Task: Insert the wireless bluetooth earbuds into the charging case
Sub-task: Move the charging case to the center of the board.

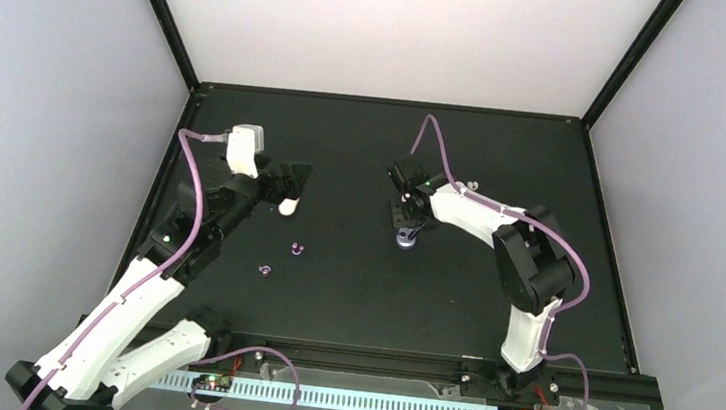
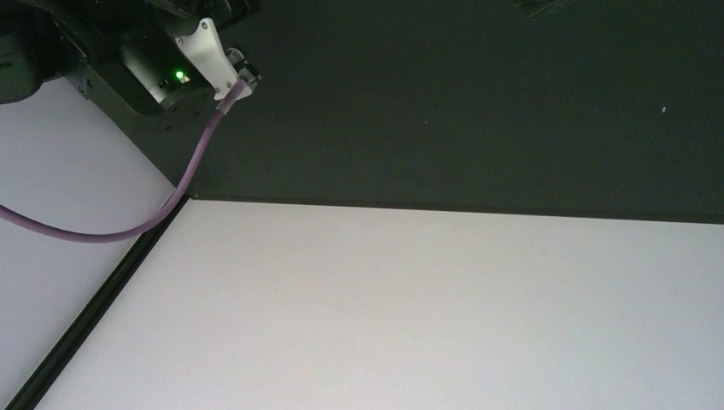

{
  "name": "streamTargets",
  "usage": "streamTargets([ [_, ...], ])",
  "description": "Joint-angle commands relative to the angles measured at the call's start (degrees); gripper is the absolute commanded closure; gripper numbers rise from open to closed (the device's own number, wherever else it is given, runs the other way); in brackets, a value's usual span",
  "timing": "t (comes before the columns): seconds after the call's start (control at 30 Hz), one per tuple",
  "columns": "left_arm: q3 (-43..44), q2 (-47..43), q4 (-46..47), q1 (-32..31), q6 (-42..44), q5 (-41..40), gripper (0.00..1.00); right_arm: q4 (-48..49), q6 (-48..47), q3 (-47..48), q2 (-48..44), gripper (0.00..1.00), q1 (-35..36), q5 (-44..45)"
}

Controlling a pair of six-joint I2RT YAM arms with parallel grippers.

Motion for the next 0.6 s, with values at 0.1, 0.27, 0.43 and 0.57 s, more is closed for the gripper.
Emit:
streamTargets([
  [0.1,-0.2,0.7,0.9,-0.2,-0.6,1.2,0.01,1.9,2.3,-4.9,-2.7,0.33,1.8,-0.7],
  [0.27,-0.2,1.2,1.0,-0.2,-0.6,1.4,0.01,3.1,2.8,-5.7,-1.7,0.37,1.7,-0.8],
  [0.43,-0.2,1.4,0.9,-0.2,-0.6,1.3,0.01,3.3,1.3,-5.8,-1.0,0.42,1.8,-1.0],
  [0.57,-0.2,1.4,1.0,-0.2,-0.6,1.3,0.01,3.5,-1.4,-6.1,-1.3,0.41,1.9,-0.8],
])
